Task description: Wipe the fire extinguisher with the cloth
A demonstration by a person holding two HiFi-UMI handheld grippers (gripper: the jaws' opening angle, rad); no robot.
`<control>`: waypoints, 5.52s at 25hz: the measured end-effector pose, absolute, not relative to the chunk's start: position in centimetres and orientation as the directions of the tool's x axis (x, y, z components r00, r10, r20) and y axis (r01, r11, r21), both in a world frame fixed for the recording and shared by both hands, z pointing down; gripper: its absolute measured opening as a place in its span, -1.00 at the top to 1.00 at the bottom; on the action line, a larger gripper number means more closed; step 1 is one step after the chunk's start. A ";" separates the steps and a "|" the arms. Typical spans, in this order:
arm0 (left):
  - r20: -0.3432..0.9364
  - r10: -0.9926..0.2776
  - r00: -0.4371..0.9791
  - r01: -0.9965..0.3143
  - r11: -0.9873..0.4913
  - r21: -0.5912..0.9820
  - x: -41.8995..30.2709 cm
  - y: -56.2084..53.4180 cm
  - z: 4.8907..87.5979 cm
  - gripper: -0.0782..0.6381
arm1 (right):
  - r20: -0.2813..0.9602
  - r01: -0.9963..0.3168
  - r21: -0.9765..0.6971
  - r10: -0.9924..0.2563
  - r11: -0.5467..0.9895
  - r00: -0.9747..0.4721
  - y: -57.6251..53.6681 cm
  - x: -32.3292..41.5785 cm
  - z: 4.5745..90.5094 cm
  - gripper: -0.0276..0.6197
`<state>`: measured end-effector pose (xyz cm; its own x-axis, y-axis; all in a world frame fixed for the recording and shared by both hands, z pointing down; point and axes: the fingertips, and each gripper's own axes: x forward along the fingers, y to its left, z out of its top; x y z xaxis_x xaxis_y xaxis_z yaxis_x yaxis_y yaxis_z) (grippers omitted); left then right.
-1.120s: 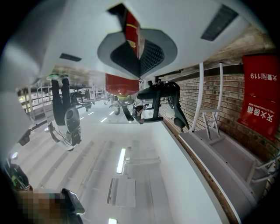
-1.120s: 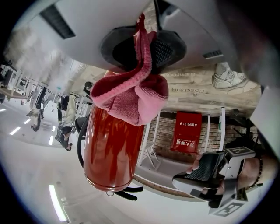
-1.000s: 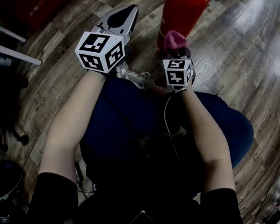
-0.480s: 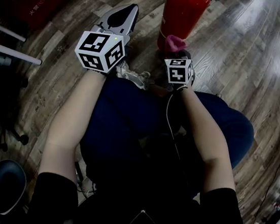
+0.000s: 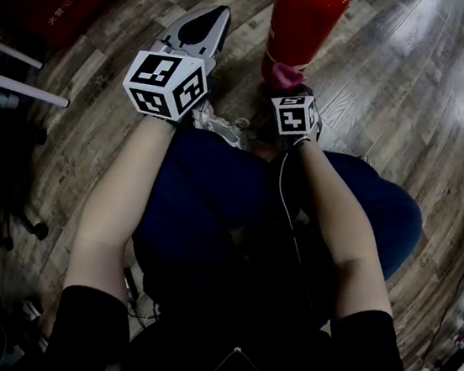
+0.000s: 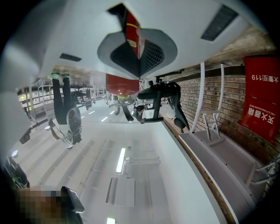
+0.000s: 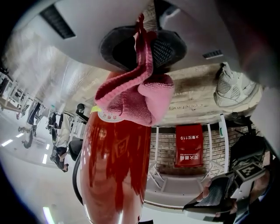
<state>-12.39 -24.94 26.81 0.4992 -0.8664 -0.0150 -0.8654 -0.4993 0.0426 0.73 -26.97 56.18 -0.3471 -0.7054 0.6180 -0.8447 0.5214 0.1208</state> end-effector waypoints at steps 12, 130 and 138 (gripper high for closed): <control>-0.022 -0.858 0.513 -0.856 -0.513 0.066 -12.4 -25.1 26.8 0.74 | 0.692 -0.840 0.124 -0.653 0.529 -0.309 -27.3 1.3 59.3 0.72; -0.074 -0.878 0.473 -0.864 -0.478 0.158 -15.3 -25.4 25.7 0.74 | 0.237 -0.825 0.342 -0.891 0.449 -0.386 -28.4 -4.5 42.4 0.72; -0.073 -0.880 0.470 -0.864 -0.476 0.163 -15.3 -25.6 25.8 0.74 | 0.271 -0.818 0.329 -0.877 0.473 -0.398 -28.5 -4.6 44.5 0.72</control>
